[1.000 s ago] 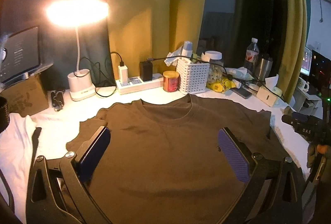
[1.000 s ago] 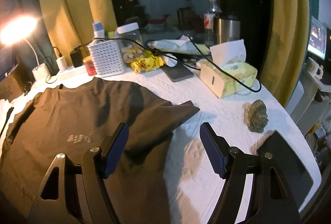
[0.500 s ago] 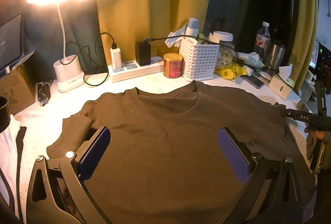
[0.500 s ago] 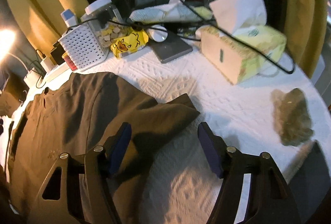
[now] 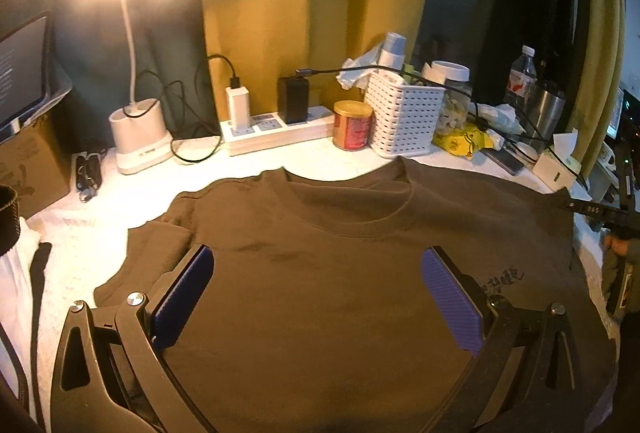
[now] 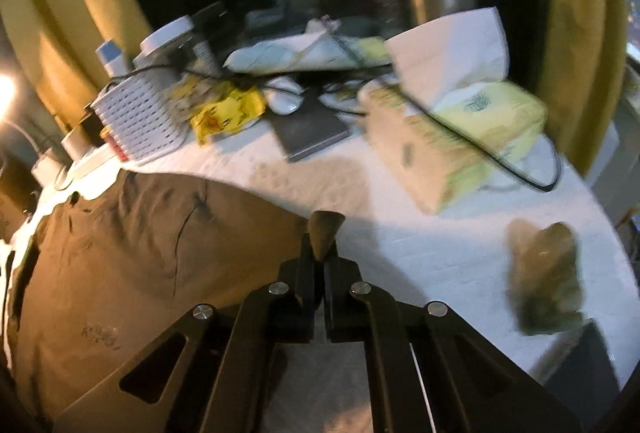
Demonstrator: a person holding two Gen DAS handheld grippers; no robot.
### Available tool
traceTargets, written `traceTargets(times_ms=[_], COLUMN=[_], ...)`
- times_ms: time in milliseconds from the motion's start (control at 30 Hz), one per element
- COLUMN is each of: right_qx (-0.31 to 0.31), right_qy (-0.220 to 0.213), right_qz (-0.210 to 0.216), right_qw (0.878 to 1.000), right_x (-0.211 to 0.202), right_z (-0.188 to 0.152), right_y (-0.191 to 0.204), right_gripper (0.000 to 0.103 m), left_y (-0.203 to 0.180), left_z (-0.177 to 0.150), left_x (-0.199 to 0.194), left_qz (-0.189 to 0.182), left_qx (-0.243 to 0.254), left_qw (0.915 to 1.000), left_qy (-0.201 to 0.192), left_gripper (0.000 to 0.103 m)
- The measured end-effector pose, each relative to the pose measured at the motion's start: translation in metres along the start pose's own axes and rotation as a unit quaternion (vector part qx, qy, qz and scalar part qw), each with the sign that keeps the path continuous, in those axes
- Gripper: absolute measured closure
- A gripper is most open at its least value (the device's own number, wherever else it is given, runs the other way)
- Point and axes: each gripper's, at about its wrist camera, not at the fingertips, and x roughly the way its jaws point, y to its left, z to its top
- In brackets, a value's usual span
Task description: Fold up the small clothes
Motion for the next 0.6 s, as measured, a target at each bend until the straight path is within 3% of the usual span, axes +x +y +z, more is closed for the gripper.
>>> traceTargets(times_ms=[267,600], right_qx=[-0.026,-0.082], right_qy=[-0.031,-0.063], right_qz=[-0.014,-0.006], right_qw=[0.999,0.995], right_x=[-0.024,-0.053], right_z=[0.007,0.013], right_y=[0.025,0.088], right_gripper=[0.1,0.1], left_y=[0.015,0.042], left_z=[-0.003,-0.012], left_x=[-0.014,-0.039], left_qz=[-0.002,-0.004], left_qx=[-0.013,-0.025], left_qw=[0.9998,0.9989], left_qy=[-0.014,-0.039], left_gripper=[0.001,0.001])
